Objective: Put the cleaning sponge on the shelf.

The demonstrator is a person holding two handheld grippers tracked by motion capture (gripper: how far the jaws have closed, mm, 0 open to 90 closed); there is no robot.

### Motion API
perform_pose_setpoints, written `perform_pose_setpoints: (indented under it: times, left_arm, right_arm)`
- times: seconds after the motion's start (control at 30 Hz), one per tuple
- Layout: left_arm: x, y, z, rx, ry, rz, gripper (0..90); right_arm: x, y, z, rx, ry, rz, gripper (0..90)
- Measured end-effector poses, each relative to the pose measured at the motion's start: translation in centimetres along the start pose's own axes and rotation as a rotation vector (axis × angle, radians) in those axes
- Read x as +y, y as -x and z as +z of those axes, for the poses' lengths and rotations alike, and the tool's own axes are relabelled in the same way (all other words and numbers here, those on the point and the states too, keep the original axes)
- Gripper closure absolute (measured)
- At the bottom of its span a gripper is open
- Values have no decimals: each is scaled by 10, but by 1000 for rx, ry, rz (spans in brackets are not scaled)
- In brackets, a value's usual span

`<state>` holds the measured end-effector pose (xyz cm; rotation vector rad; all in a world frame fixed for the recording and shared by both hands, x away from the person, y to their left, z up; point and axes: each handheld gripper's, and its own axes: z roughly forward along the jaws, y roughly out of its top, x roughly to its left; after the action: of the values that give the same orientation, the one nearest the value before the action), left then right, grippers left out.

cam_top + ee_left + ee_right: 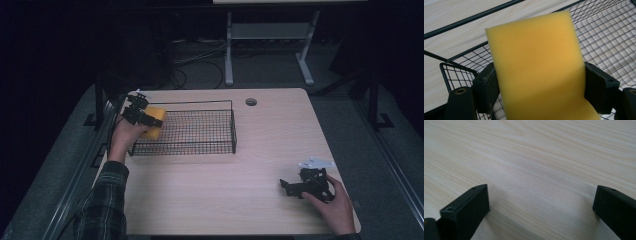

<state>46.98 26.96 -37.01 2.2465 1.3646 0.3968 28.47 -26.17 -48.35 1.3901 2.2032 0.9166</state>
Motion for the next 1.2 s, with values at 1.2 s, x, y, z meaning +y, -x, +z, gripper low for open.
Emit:
perform_pose_setpoints:
  times: [1.2]
  left_arm:
    - [-20,-15,38,-2,-113,-38,216]
  right_arm:
    - [0,0,0,0,0,0,0]
